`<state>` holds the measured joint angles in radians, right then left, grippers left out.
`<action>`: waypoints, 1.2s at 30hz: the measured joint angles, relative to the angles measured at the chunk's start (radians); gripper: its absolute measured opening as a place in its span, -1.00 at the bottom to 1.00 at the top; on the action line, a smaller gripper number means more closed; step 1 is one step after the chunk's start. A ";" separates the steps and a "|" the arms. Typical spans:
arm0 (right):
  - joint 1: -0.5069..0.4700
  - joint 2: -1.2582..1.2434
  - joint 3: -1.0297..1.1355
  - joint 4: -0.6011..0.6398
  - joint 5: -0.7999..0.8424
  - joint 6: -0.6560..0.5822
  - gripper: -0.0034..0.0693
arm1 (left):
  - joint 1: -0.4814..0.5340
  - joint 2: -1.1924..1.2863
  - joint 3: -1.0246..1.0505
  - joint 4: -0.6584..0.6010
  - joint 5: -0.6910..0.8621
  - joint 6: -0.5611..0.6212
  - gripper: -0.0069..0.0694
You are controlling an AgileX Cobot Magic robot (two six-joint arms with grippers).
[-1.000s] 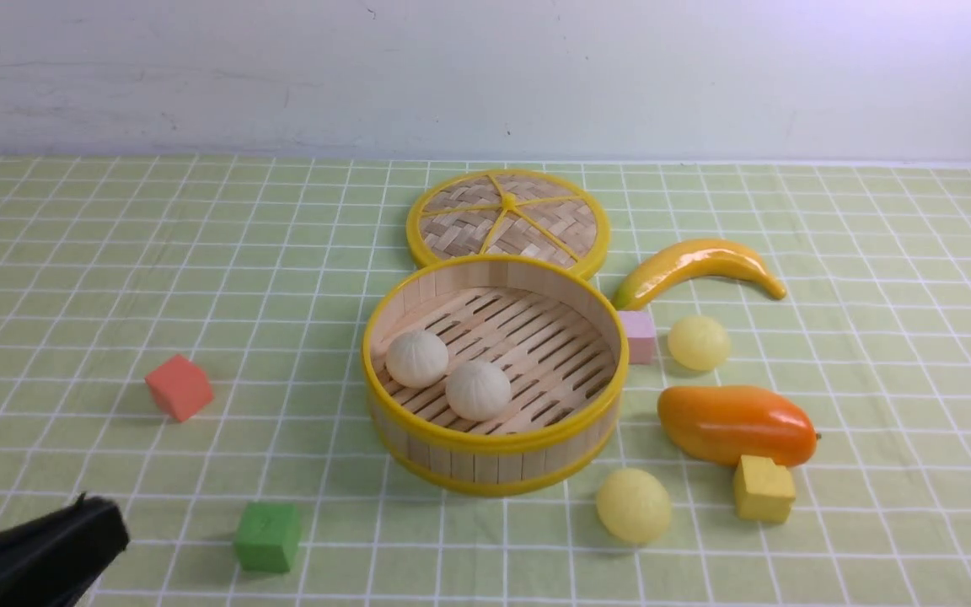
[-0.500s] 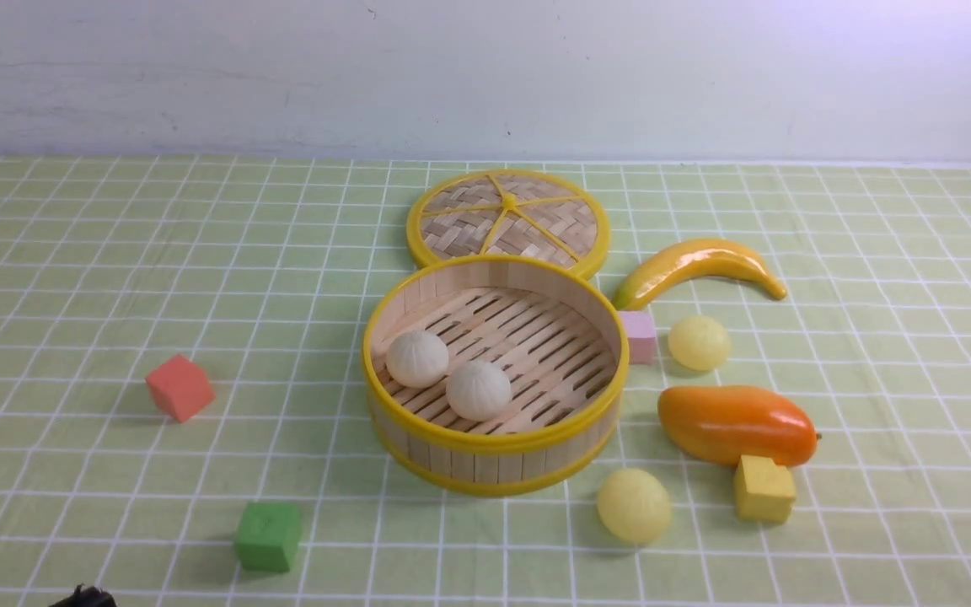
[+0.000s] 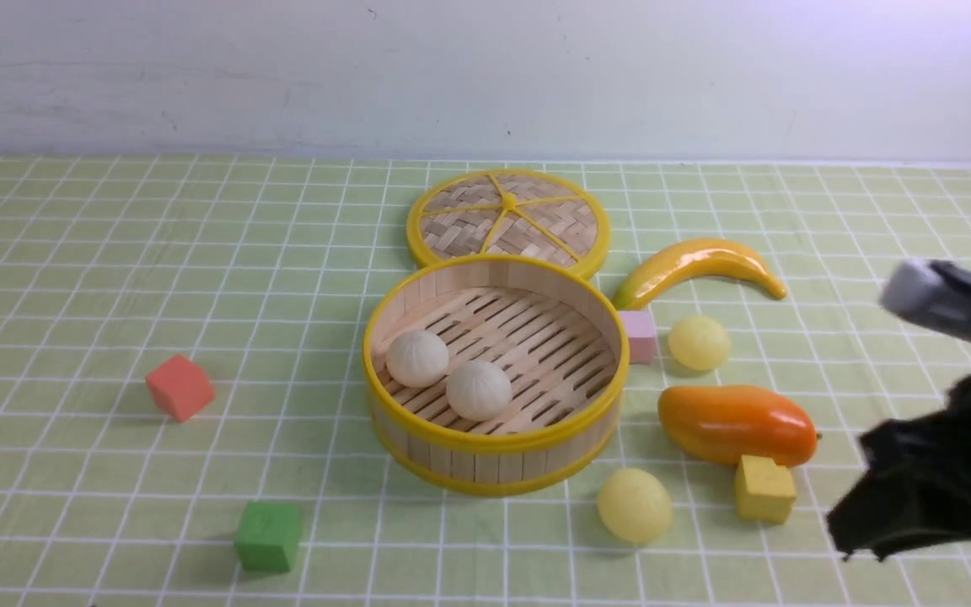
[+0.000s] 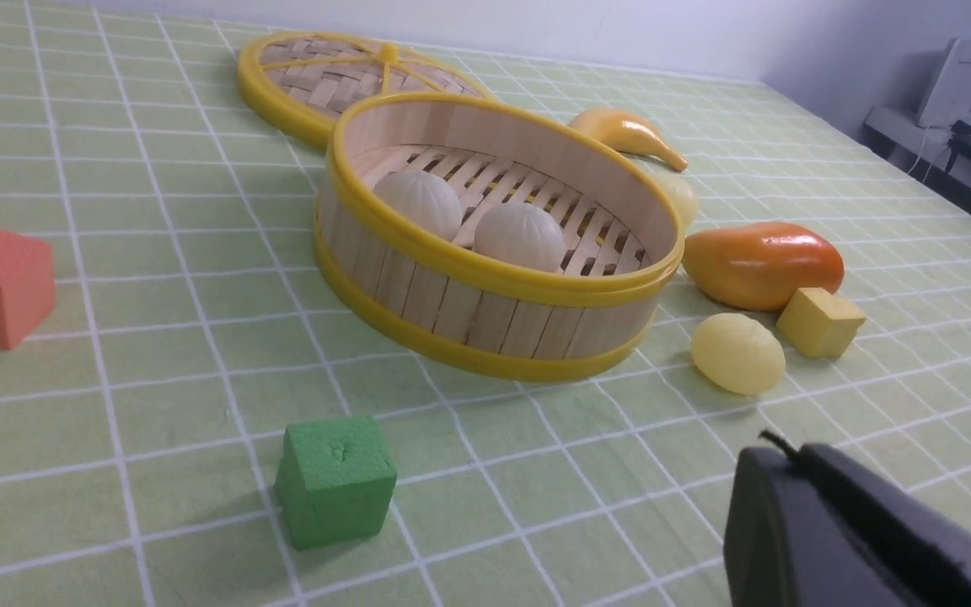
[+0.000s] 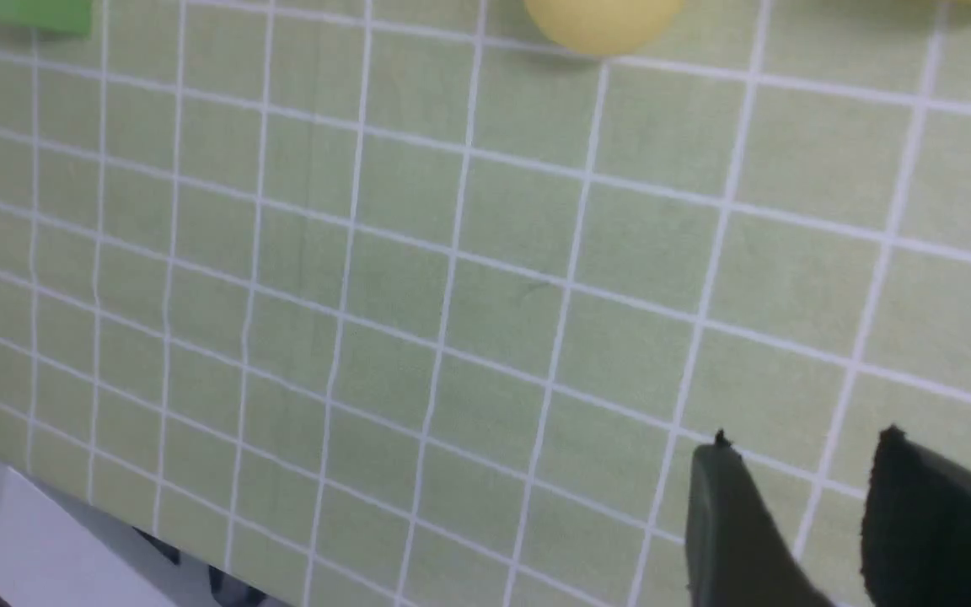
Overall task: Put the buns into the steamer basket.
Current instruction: Use the right arm to grab a steamed stuffed bun
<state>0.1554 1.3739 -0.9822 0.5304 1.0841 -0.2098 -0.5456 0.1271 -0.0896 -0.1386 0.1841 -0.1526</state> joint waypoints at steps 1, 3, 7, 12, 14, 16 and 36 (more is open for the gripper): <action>0.038 0.055 -0.037 -0.020 -0.004 0.004 -0.24 | 0.000 0.000 0.000 0.000 0.000 0.000 -0.85; 0.076 0.105 -0.074 -0.046 -0.011 0.012 -0.24 | 0.000 0.000 0.000 0.000 0.000 0.000 -0.85; 0.213 0.272 -0.213 -0.186 -0.056 0.090 -0.24 | 0.000 0.000 0.000 0.000 0.001 0.000 -0.85; 0.276 0.349 -0.256 -0.234 -0.132 0.141 -0.24 | 0.000 0.000 0.000 0.000 0.001 -0.001 -0.85; 0.281 0.366 -0.256 -0.233 -0.166 0.147 -0.22 | 0.000 0.000 0.000 0.000 0.001 -0.001 -0.85; 0.283 0.383 -0.256 -0.233 -0.211 0.152 -0.19 | 0.000 0.000 0.000 0.000 0.001 -0.001 -0.85; 0.283 0.506 -0.257 -0.231 -0.367 0.138 -0.13 | 0.000 0.000 0.000 0.000 0.002 -0.002 -0.83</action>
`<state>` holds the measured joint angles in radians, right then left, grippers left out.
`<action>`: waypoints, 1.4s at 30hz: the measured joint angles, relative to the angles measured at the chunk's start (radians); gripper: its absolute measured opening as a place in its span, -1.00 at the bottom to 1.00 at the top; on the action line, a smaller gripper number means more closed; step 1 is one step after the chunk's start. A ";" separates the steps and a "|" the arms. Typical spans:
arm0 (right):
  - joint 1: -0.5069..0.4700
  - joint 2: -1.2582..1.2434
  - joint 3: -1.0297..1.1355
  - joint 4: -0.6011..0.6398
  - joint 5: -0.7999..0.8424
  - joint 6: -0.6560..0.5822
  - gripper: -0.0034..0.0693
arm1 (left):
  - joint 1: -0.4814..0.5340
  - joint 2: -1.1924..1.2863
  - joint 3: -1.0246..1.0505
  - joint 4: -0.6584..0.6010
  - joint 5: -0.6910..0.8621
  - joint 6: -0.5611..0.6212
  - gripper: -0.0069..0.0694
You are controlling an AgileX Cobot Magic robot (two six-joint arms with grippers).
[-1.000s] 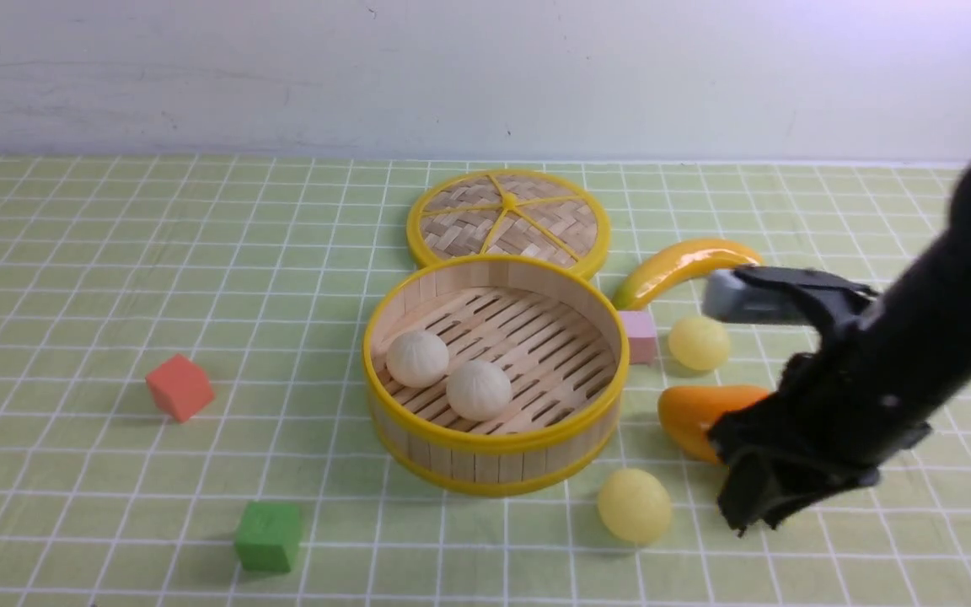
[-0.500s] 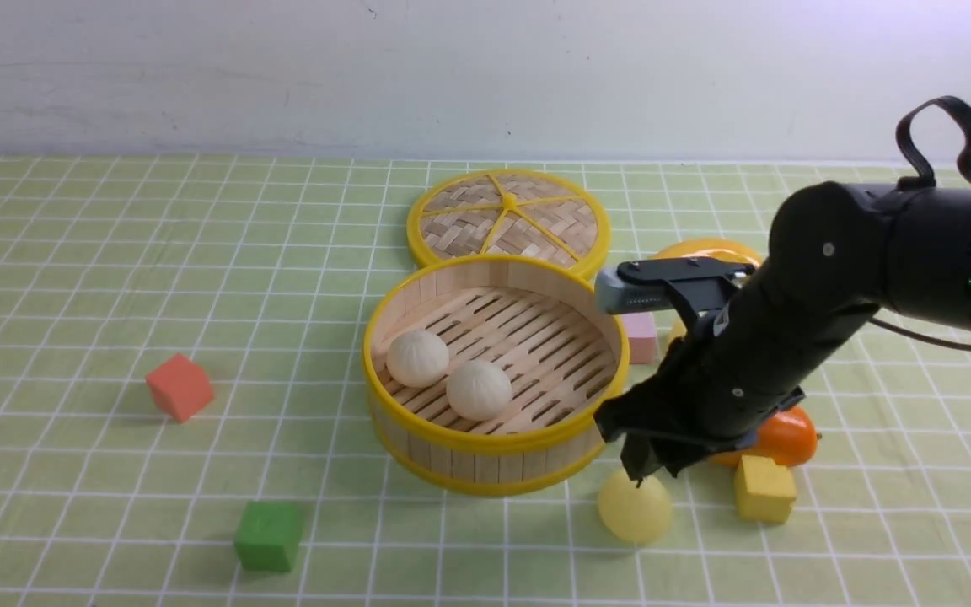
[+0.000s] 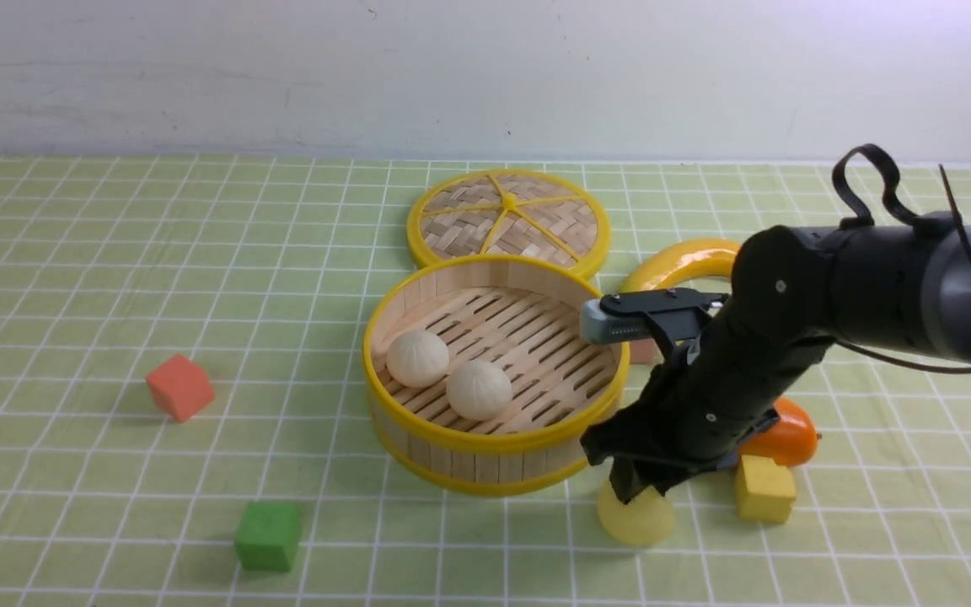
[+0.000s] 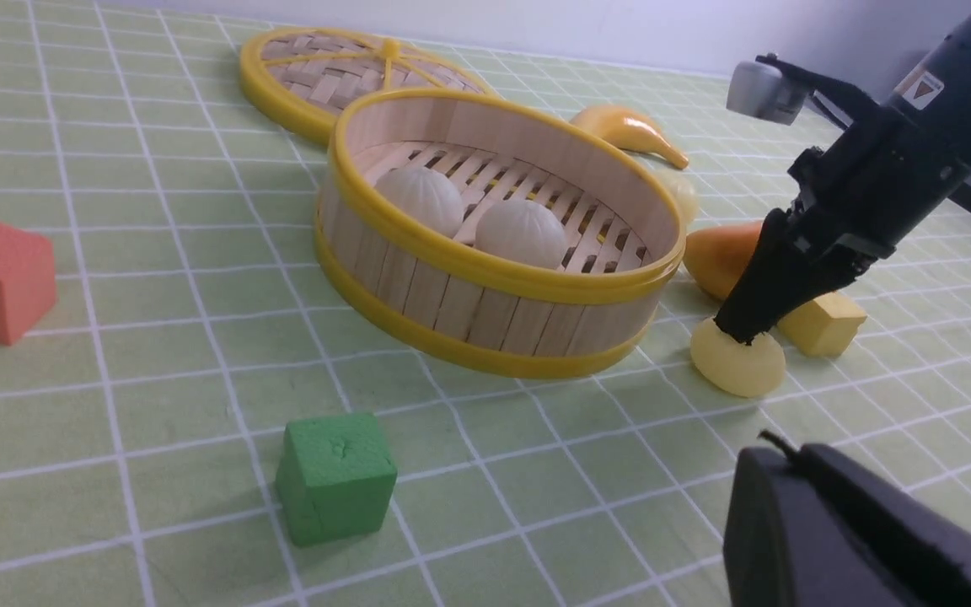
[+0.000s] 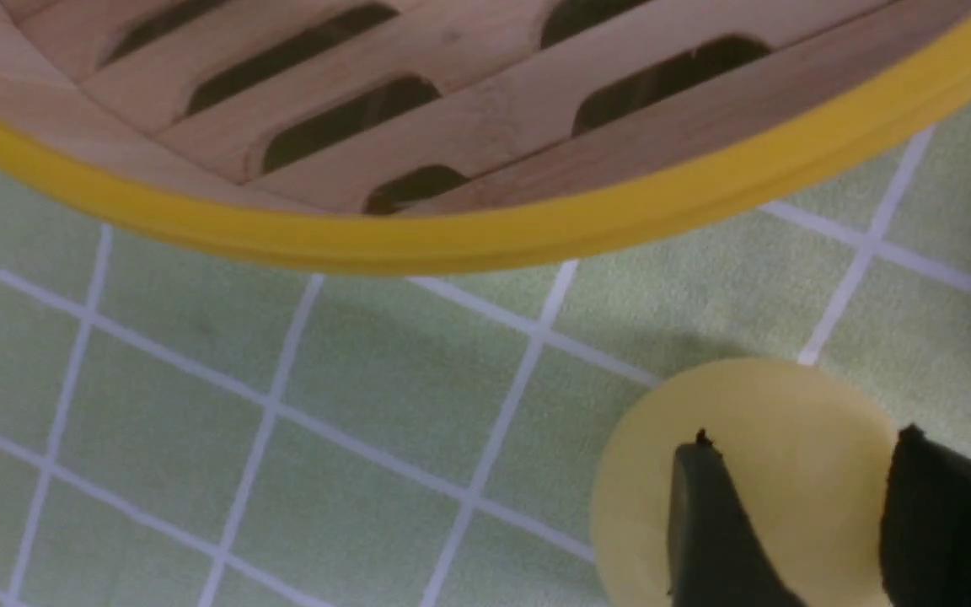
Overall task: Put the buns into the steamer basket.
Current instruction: Use the right arm to grab a steamed stuffed bun, then use the right arm to put the steamed stuffed bun into the steamer
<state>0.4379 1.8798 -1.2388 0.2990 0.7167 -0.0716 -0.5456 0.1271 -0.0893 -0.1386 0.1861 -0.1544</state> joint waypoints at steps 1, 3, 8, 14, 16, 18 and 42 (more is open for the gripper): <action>0.000 0.001 0.000 -0.002 -0.003 0.000 -0.16 | 0.000 0.000 0.000 0.000 0.000 0.000 -0.83; 0.000 0.003 0.000 -0.017 -0.003 -0.001 -0.33 | 0.000 0.000 0.000 0.000 0.001 0.000 -0.83; 0.000 -0.004 -0.001 -0.046 0.015 -0.006 -0.86 | 0.000 0.000 0.000 0.000 0.003 0.000 -0.82; 0.000 -0.104 -0.035 -0.023 0.122 -0.015 -0.90 | 0.000 0.000 0.000 0.000 0.004 0.000 -0.81; 0.000 -0.138 -0.076 0.007 0.138 -0.029 -0.89 | 0.000 0.000 0.000 0.000 0.004 0.000 -0.81; 0.000 -0.152 -0.131 0.048 0.120 -0.054 -0.89 | 0.000 0.000 0.000 0.000 0.004 0.000 -0.81; 0.000 0.128 -0.347 0.084 -0.025 -0.039 0.18 | 0.000 0.000 0.000 0.000 0.006 0.000 -0.74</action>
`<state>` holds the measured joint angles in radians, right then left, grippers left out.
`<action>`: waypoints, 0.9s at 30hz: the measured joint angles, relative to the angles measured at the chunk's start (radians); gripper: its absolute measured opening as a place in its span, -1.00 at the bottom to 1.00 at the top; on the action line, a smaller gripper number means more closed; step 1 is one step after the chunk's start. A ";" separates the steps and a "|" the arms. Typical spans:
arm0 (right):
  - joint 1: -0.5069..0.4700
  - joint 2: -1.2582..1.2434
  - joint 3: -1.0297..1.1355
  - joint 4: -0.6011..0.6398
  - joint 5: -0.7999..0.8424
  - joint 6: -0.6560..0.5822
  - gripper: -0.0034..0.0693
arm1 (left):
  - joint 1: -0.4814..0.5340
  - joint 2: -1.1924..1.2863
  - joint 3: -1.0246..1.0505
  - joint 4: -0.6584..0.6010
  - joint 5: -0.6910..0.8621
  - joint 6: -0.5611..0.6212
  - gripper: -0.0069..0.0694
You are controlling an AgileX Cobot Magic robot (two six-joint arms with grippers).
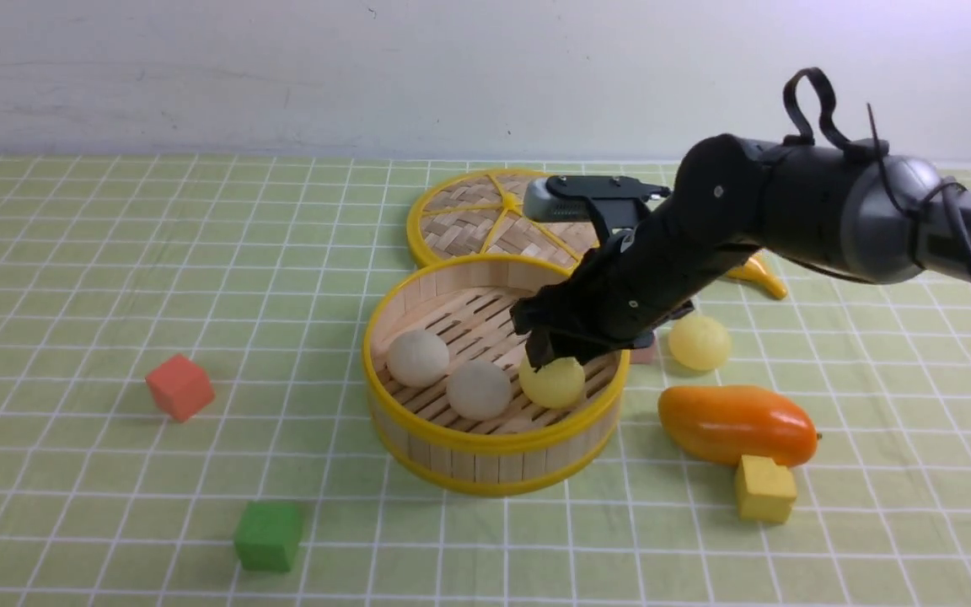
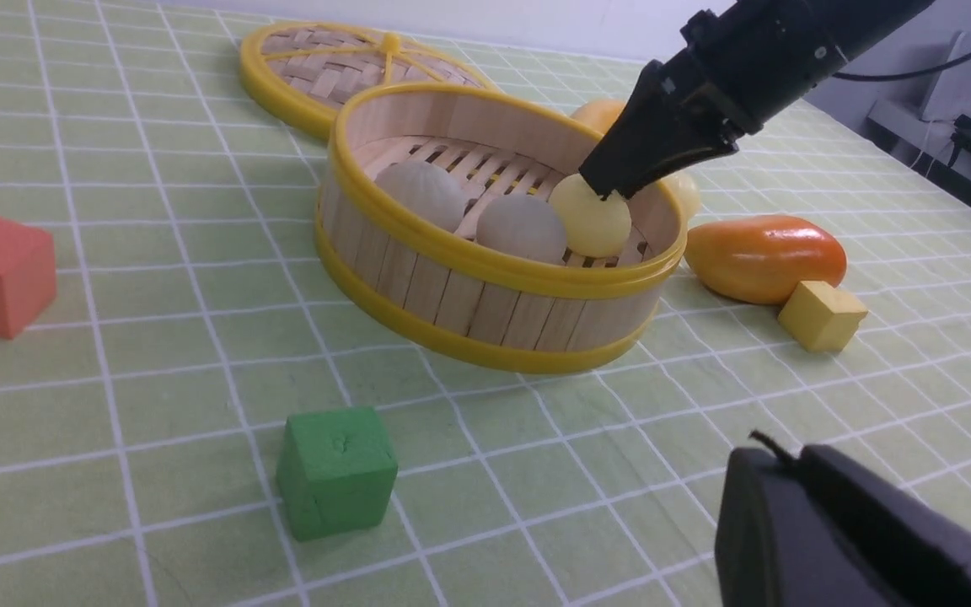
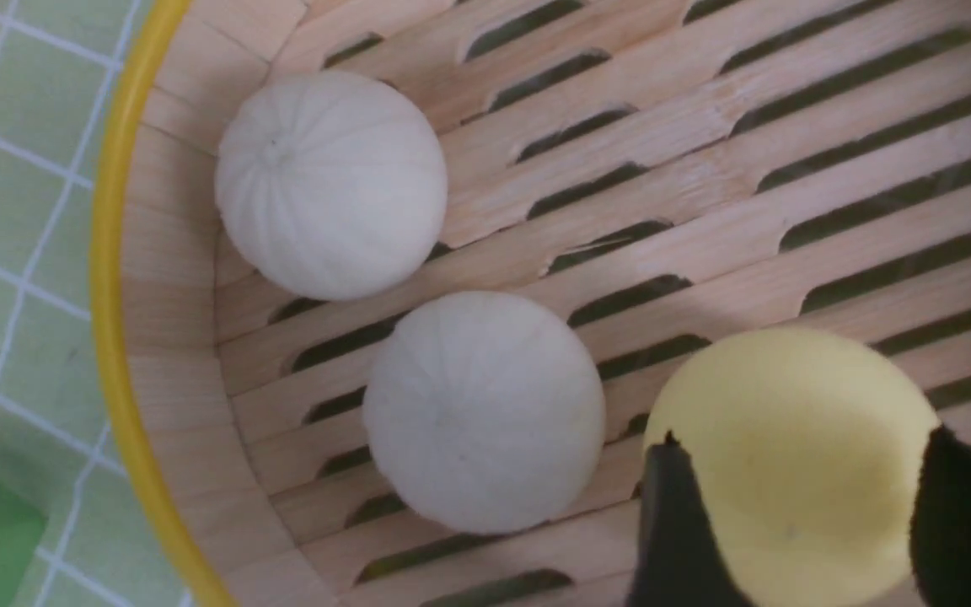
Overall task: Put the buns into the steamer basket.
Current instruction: Use the right arm to put the steamed stuffed bun into the steamer, then use the right arm to grab a steamed stuffed bun
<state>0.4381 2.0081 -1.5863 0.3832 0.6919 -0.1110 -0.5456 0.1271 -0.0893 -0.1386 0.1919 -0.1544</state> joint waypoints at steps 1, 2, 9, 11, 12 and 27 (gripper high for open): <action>-0.002 -0.028 -0.019 -0.010 0.042 0.000 0.29 | 0.000 0.000 0.000 0.000 0.001 0.000 -0.73; -0.005 -0.051 -0.031 -0.023 0.067 0.000 0.32 | 0.000 0.000 0.000 0.000 0.001 0.000 -0.73; -0.096 -0.152 -0.051 -0.239 0.201 0.105 0.24 | 0.000 0.000 0.000 0.000 0.001 0.000 -0.71; -0.138 -0.131 -0.051 -0.287 0.223 0.163 0.16 | 0.000 0.000 0.000 0.000 0.001 0.000 -0.70; -0.143 -0.124 -0.051 -0.290 0.224 0.167 0.16 | 0.000 0.000 0.000 0.000 0.001 0.000 -0.70; -0.268 0.061 -0.051 -0.171 0.037 0.126 0.03 | 0.000 0.000 0.000 0.000 0.001 0.000 -0.66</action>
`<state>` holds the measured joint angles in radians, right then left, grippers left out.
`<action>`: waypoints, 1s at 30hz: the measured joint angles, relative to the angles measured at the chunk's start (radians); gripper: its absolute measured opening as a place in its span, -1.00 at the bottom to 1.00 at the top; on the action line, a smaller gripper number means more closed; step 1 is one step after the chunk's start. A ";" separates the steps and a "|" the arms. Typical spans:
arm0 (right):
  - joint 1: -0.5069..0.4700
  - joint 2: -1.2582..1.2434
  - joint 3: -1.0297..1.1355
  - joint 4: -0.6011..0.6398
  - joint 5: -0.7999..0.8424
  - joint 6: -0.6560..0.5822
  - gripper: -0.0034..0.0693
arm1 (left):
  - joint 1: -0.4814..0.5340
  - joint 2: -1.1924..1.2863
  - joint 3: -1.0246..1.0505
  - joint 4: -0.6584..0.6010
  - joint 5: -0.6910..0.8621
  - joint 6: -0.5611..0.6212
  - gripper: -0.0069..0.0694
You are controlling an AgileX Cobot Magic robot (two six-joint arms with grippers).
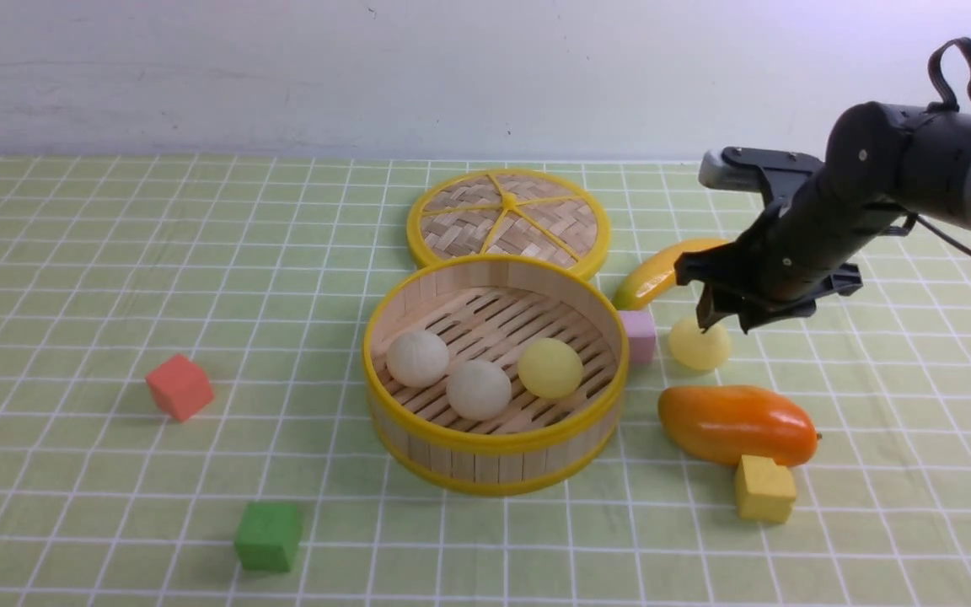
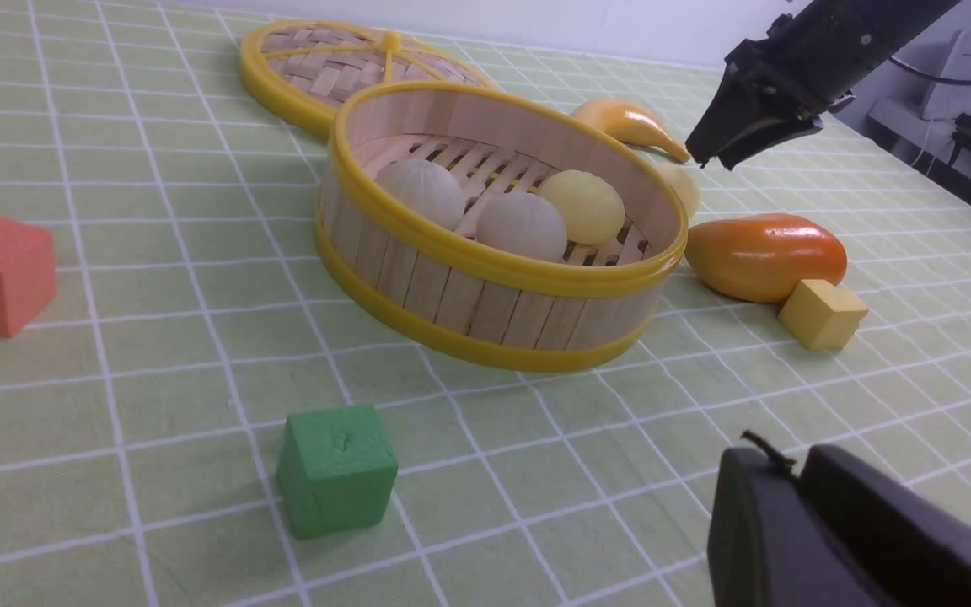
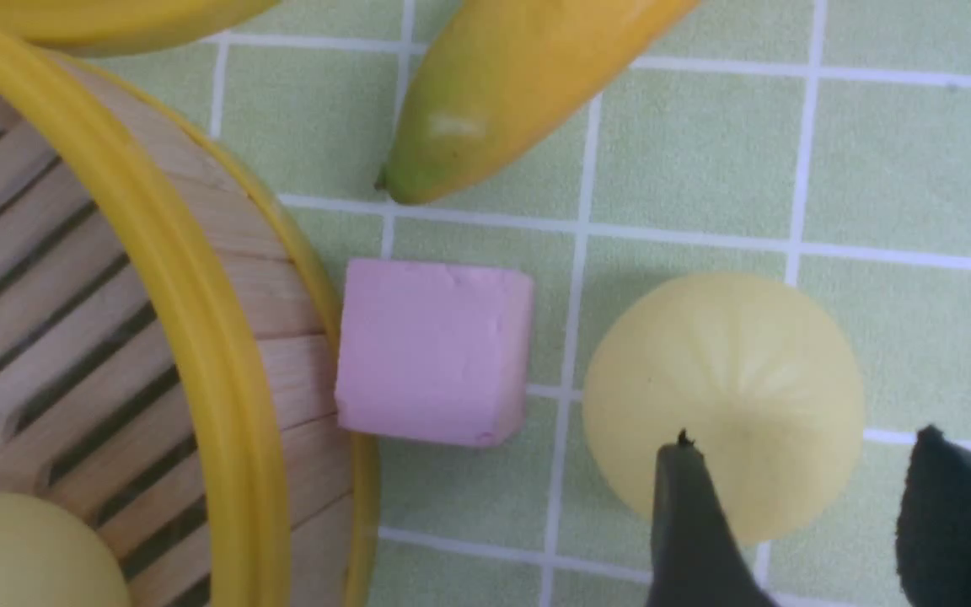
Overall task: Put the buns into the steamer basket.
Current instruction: Use the right arm to grab a steamed stuffed bun
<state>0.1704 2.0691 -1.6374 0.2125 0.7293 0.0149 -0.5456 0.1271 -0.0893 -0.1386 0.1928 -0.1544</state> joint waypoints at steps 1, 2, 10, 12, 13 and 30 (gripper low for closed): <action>0.000 0.001 0.000 0.008 -0.006 -0.004 0.03 | 0.000 0.000 0.000 0.000 0.000 0.000 -0.66; 0.000 0.002 0.000 0.014 -0.015 -0.010 0.03 | 0.000 0.000 0.000 0.000 0.000 0.000 -0.66; 0.000 0.034 0.000 0.018 -0.046 -0.031 -0.01 | 0.000 0.000 0.000 0.000 0.000 0.000 -0.66; 0.000 0.040 0.000 0.018 -0.046 -0.037 -0.06 | 0.000 0.000 0.000 0.000 0.000 0.000 -0.66; 0.000 0.045 0.000 0.019 -0.044 -0.037 -0.10 | 0.000 0.000 0.000 0.000 0.000 0.000 -0.66; 0.000 0.044 -0.002 -0.014 -0.040 -0.083 -0.94 | 0.000 0.000 0.000 0.000 0.000 0.000 -0.63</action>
<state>0.1704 2.1134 -1.6393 0.1990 0.6897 -0.0682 -0.5456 0.1271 -0.0893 -0.1386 0.1929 -0.1544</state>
